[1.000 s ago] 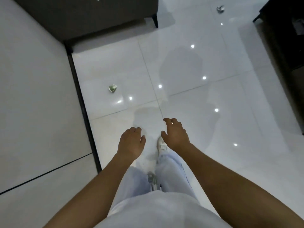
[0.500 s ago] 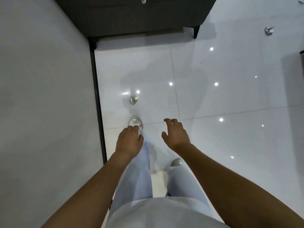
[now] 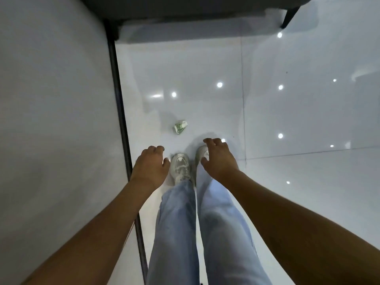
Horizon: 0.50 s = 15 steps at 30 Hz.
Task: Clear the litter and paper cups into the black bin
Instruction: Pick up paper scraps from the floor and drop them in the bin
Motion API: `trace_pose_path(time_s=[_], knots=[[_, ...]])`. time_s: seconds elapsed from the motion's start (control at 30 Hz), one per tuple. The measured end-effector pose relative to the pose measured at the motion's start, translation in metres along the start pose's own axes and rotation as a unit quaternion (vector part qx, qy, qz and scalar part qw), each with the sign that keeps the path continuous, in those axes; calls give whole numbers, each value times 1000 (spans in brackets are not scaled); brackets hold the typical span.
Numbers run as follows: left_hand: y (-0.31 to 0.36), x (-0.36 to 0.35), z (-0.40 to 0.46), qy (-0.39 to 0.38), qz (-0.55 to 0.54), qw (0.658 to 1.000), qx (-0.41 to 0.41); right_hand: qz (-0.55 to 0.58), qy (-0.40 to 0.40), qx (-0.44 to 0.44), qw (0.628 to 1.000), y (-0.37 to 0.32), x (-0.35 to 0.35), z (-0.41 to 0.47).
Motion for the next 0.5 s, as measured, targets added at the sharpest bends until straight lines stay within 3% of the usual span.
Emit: trace_pose_path(time_s=[0.3, 0.5], knots=[[-65, -116, 132, 31, -141, 987, 76, -65, -20, 38, 997, 46, -109, 193], [-98, -197, 212, 53, -167, 982, 67, -104, -7, 113, 988, 68, -191, 313]])
Point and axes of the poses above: each hand's wrist, its own z-axis towards the middle knuckle, its own x-axis out of the back of the hand, y = z × x, the point moved 6 cm from there along z, towards the middle knuckle, and after that the axes turned 3 degrees about z, right-handed, at the moved point
